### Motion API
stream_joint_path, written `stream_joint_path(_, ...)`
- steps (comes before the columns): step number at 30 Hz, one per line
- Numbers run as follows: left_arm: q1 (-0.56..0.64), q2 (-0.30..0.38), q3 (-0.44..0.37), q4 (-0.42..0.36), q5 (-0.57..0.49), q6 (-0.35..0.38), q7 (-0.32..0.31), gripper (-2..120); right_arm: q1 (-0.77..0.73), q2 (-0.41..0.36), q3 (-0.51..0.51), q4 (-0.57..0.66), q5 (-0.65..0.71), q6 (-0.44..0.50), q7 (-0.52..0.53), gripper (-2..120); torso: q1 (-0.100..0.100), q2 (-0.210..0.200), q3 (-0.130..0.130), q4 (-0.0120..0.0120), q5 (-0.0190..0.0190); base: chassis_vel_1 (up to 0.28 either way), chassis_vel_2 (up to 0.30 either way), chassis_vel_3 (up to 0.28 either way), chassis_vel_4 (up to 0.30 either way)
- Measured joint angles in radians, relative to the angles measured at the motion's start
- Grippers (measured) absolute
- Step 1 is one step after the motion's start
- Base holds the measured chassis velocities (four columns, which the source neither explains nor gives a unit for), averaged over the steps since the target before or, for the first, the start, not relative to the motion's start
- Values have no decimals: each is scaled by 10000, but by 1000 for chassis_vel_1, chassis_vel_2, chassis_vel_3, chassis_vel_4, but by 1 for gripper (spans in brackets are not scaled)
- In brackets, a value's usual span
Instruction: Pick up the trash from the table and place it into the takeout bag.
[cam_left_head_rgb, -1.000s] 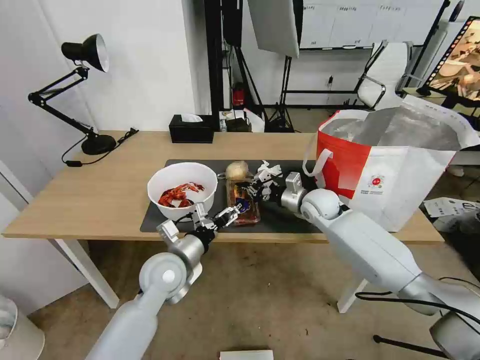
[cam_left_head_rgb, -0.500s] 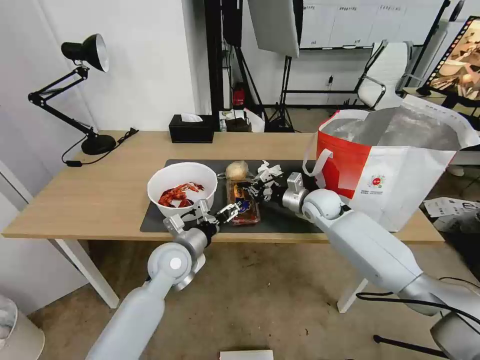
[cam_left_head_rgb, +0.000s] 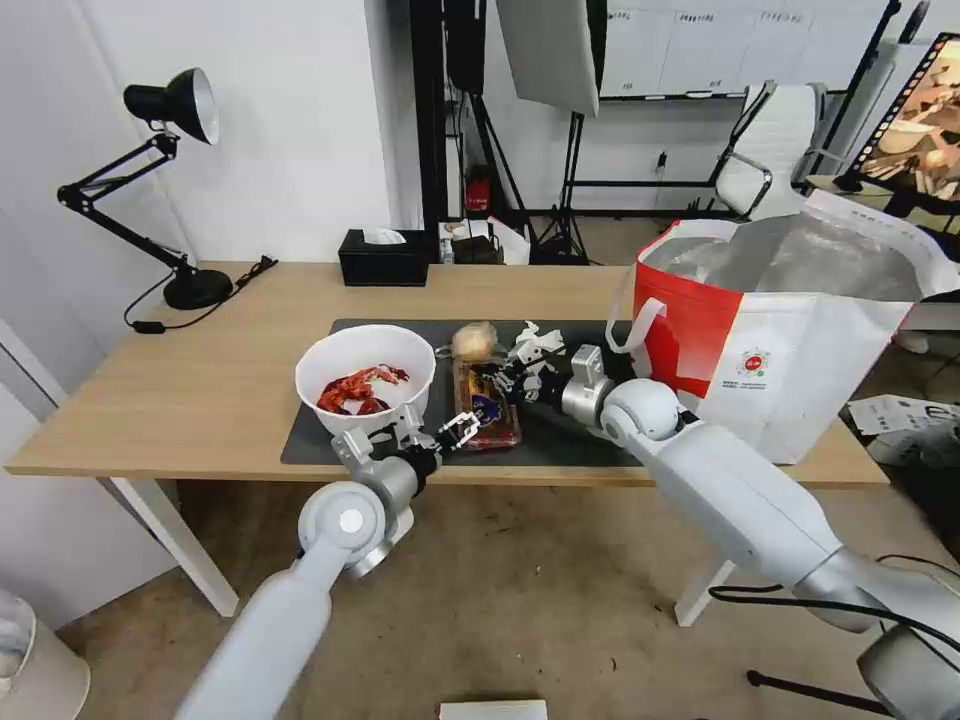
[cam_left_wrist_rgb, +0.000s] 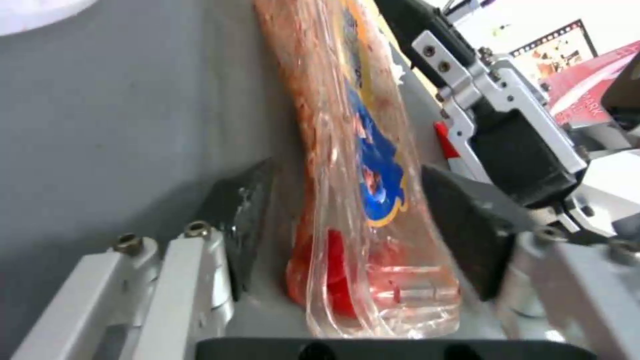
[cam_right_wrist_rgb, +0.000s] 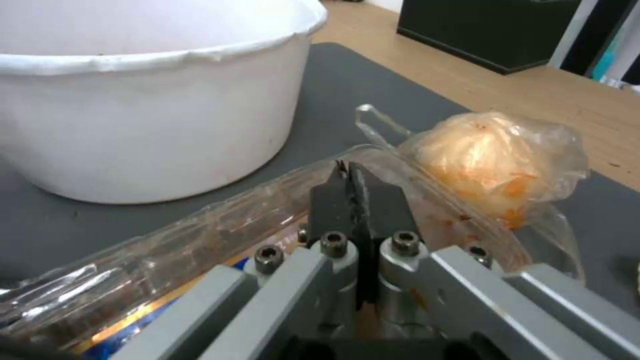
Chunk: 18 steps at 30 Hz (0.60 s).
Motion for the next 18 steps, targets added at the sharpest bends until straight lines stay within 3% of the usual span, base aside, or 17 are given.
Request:
stream_joint_path(3, -25, -14, 14, 56, 2, -18, -9, 41, -38, -49, 16, 80, 5, -1, 24, 0, 1, 0, 0, 0, 0, 0, 0, 0, 0)
stream_joint_path(9, -105, -24, 51, 92, 22, -60, -25, 23, -119, -130, 52, 159, 5, -1, 37, 0, 1, -1, 0, 0, 0, 0, 0, 0, 0)
stream_joint_path(11, -130, -27, 80, 92, 41, -79, -46, 11, -180, -152, 87, 175, -6, 1, 38, 0, 1, -1, 0, -1, 1, 0, 0, 0, 0)
stream_joint_path(15, -140, -30, 125, 91, 117, -93, -58, 0, -242, -166, 122, 181, -23, 12, 37, 0, 0, -1, 0, 0, 1, 0, 0, 0, 0)
stream_joint_path(18, -151, -18, 130, 58, 128, -115, -61, 0, -264, -168, 164, 220, -26, 22, 36, 0, 0, -1, 1, 0, 1, 0, 0, 0, 0)
